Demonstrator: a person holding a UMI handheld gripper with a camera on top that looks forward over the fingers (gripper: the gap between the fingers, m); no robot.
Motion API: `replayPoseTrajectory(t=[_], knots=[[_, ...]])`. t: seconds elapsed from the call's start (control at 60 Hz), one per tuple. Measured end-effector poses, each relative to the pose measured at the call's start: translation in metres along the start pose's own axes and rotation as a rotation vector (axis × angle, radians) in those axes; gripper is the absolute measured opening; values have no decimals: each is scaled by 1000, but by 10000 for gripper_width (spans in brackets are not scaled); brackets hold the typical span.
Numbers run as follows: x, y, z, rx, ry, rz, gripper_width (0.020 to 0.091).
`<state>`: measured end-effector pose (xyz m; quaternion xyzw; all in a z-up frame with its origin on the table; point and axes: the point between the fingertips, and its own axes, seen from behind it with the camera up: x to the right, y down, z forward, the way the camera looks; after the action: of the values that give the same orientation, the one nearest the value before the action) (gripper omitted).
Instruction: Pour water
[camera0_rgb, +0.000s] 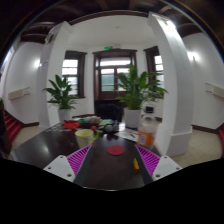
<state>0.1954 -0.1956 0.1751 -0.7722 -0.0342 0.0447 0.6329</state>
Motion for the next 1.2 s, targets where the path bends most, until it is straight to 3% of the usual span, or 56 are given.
replayPoseTrajectory(t=[0.05,0.183,0.45,0.533,0.7,0.717,0.767,0.9,0.917,0.933,1.2], knots=[[50,22,-10,18,51,3,839],[117,28,6,34,156,40,838],[146,17,74,62,164,48,832],[150,13,90,76,172,38,766],[158,22,112,49,202,22,559],[156,22,114,51,197,25,513],[156,20,110,62,205,26,501],[156,17,112,70,202,11,356],[156,17,112,72,202,6,371],[154,17,112,74,199,1,325],[138,17,119,28,207,-179,321]])
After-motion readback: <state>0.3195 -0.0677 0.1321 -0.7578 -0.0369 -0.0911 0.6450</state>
